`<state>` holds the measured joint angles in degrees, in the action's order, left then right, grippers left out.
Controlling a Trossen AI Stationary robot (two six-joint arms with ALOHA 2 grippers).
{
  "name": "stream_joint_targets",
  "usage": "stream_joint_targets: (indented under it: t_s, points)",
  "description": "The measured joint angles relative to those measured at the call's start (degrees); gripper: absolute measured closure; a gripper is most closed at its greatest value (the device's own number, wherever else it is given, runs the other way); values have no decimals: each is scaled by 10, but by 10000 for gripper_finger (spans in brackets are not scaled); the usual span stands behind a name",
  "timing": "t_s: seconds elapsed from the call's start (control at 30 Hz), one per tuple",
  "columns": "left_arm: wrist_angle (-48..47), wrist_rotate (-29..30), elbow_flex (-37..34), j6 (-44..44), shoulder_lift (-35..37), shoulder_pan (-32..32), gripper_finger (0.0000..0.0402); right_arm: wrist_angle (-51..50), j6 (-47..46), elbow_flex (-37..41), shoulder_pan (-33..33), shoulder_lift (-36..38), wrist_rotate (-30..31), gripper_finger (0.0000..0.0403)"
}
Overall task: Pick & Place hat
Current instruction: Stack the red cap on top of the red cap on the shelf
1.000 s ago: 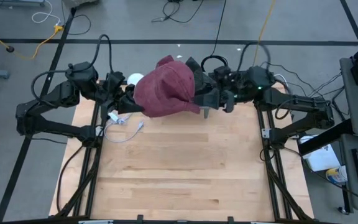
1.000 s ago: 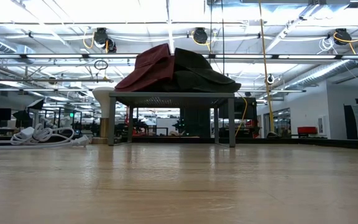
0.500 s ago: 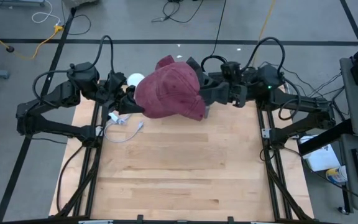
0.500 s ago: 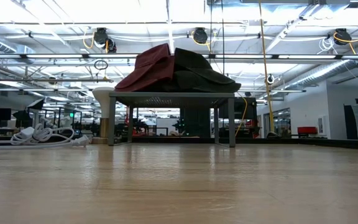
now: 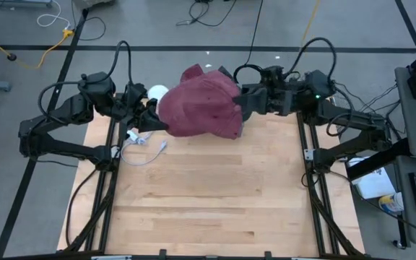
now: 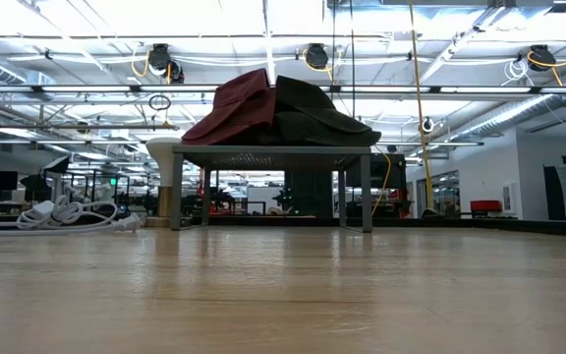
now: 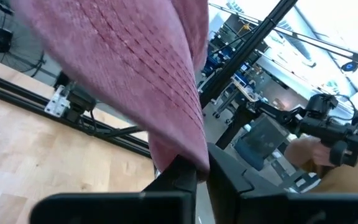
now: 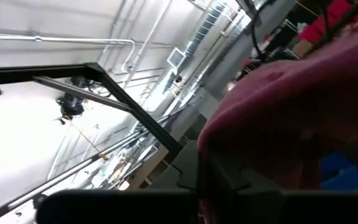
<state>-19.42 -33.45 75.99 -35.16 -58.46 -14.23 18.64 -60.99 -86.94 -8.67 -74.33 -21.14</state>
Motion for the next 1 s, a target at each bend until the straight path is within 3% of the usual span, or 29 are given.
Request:
stream_joint_targets:
  t_s: [0.27, 0.5, 0.77, 1.0]
  points:
    - [-11, 24, 0, 34, 1, -22, 275, -4, 0, -36, -17, 19, 0, 400]
    - [-82, 31, 0, 62, 5, -41, 203, -94, 66, -99, -41, 13, 2, 401]
    - [-92, 22, 0, 74, 11, -42, 171, -103, 94, -147, -89, -39, 3, 402]
    - [-92, 20, 0, 102, 34, -42, 177, -106, 97, -216, -131, -132, 1, 402]
